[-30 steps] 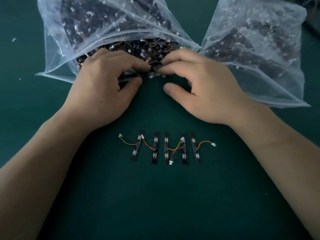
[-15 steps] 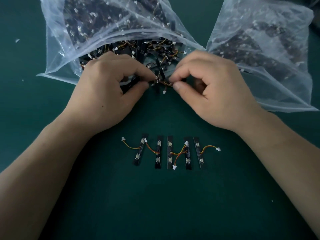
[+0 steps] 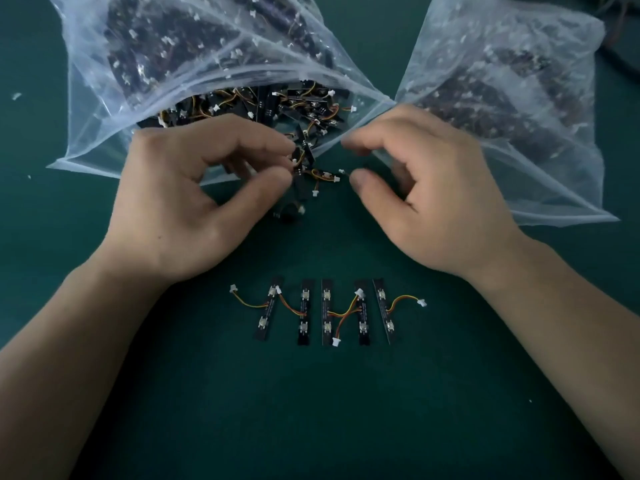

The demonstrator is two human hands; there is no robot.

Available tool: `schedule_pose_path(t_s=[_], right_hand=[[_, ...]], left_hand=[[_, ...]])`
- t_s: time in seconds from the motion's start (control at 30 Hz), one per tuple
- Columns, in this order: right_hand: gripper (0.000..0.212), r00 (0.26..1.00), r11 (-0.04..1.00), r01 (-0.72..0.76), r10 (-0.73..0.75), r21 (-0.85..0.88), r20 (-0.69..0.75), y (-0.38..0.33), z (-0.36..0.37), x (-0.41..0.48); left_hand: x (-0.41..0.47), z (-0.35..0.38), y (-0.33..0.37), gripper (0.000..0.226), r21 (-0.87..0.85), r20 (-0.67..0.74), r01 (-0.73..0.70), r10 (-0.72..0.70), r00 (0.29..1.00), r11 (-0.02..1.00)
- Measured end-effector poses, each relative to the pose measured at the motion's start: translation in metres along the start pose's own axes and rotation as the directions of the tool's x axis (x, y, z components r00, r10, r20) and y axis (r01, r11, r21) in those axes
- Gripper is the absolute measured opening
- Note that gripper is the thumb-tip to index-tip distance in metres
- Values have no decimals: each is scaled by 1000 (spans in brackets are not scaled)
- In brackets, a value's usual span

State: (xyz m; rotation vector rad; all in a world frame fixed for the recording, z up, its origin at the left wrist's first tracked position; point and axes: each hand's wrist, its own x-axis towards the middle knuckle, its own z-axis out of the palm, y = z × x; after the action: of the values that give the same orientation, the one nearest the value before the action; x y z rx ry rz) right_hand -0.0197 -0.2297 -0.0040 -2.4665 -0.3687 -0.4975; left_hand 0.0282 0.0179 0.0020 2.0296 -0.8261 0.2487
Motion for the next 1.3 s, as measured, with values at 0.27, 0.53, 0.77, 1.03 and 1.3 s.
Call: schedule_pose_path(t_s=[0.27,0.53,0.77,1.03,1.3], right_hand=[[21,988,989,-55,74,-136,136,0,-2,-2],[15,998,988,-63,63,143,7,6,-4,-6],[20,1000,997,-5,5,78,7,3,-8,-7],[27,979,983,-34,69,-181,190,-7,-10,-8],[45,954,994,-111,107,-2,280,-1,-18,-7]], left_hand=[[0,-2,2,25,304,60,-61,45,997,951],[-3,-5,4,8,386,234,-98,6,972,917],[-5,-7,4,19,277,295,-78,-8,956,958],[-6,-2,2,13,258,175,-85,40,984,962],[-4,-5,2,4,243,303,-90,13,953,966]])
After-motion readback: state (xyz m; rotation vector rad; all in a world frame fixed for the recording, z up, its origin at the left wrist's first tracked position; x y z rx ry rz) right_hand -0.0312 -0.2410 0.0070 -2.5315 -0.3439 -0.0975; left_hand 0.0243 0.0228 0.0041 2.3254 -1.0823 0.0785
